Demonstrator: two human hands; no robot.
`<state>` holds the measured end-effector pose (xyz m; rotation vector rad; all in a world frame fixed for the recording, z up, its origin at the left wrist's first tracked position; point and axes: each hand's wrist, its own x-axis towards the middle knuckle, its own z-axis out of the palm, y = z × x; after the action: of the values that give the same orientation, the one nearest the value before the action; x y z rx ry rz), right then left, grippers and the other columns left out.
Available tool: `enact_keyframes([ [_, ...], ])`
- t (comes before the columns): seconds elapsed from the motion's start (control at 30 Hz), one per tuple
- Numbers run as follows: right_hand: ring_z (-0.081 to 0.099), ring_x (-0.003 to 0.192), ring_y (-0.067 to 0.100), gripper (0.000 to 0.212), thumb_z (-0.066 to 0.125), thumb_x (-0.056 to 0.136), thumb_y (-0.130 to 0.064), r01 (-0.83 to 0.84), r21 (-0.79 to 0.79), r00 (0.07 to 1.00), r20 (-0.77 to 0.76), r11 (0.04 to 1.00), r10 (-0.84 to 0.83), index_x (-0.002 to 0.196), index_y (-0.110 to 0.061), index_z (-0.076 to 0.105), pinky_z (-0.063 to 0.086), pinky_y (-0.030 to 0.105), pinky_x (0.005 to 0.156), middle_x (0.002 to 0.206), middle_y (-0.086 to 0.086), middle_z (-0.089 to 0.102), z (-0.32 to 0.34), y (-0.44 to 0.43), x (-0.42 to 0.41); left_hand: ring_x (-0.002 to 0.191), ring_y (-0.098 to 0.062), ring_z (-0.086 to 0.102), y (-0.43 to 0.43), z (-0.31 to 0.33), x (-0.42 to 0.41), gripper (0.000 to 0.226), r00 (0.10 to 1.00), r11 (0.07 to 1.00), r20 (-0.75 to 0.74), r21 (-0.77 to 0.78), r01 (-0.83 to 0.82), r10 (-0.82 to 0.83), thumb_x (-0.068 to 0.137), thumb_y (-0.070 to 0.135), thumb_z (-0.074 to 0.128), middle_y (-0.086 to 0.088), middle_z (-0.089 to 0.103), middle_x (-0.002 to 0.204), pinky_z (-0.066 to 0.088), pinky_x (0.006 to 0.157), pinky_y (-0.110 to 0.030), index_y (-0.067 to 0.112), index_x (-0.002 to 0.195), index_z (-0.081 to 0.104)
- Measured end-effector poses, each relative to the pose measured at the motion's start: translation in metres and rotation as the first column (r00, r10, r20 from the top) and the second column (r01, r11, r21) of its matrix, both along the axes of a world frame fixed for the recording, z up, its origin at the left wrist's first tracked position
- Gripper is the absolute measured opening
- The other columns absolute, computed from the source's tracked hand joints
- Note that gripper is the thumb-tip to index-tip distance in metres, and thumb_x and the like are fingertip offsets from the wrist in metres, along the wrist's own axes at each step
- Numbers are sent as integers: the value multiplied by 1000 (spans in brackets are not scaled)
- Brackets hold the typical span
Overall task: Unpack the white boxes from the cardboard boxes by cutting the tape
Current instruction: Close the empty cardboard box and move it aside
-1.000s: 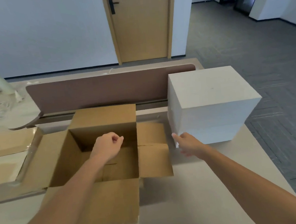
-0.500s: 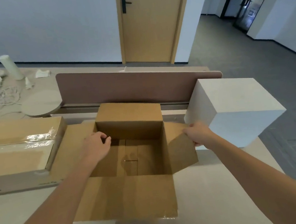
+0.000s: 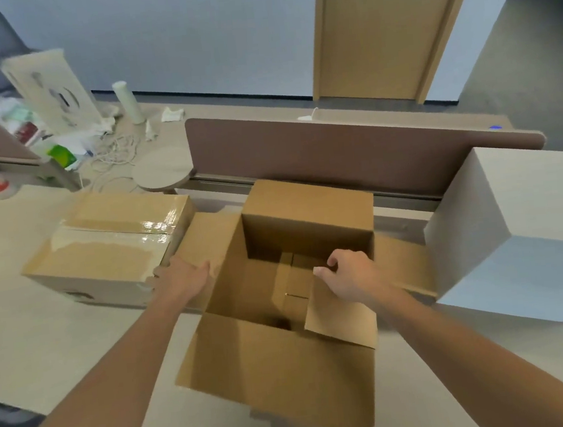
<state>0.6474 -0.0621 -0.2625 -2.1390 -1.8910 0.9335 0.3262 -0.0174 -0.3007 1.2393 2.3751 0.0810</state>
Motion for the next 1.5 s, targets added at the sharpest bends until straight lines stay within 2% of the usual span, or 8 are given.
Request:
enact_keyframes([
  [0.23,60,85,10,29,52,99,-43,168,65,985,33,984,-170,115,-20,60,55,32,83,93,-3,64,-14,1,26,139,-44,37,24,-9,-11,90,994,998,104,-47,30,-25,90,70,43,-23,40,152,29,114,-50,5,151,30],
  [0.43,35,133,40,65,47,94,-55,534,127,795,261,836,-547,143,-12,34,34,54,109,145,18,37,-21,-11,54,134,-43,44,44,-8,-23,81,960,986,242,-53,157,-140,99,61,36,-24,45,148,36,111,-47,-5,145,43],
  [0.67,50,125,41,85,47,92,-64,769,-137,623,-57,624,-780,149,-5,25,48,52,98,144,21,42,-30,-18,69,122,-39,53,50,32,-34,65,920,967,307,0,255,-242,99,55,42,-19,54,139,51,92,-45,4,138,54],
  [0.93,48,125,41,82,53,91,-62,933,-128,300,-239,336,-924,148,-10,28,45,50,103,146,19,37,-18,-13,71,64,-17,70,43,92,9,24,743,819,346,249,516,-573,103,38,49,-3,69,89,57,58,-27,19,100,63],
  [1.07,45,127,42,71,56,96,-40,980,-19,176,-361,196,-916,148,-6,22,41,47,101,148,21,25,3,-13,60,70,-15,71,38,77,50,28,698,758,300,311,573,-650,97,50,55,2,65,92,57,59,-21,23,100,58],
  [1.23,53,116,23,52,50,101,-37,914,128,381,-593,385,-709,145,-17,32,46,34,96,126,4,50,10,-19,47,93,-11,60,31,34,85,34,672,722,263,259,641,-692,96,61,49,8,61,104,54,80,-26,29,108,55],
  [1.33,57,106,14,44,39,101,-54,721,198,670,-444,664,-595,129,-23,49,47,33,93,117,-4,59,2,-24,39,98,-14,60,29,20,90,31,646,683,224,204,701,-730,102,50,42,3,62,102,48,89,-28,24,104,58],
  [1.5,55,113,14,51,32,102,-55,310,180,921,-301,934,-248,130,-19,56,45,29,94,122,-4,59,-10,-41,50,109,-14,59,25,11,75,23,650,666,154,240,706,-744,101,22,56,2,63,120,47,100,-29,20,122,64],
])
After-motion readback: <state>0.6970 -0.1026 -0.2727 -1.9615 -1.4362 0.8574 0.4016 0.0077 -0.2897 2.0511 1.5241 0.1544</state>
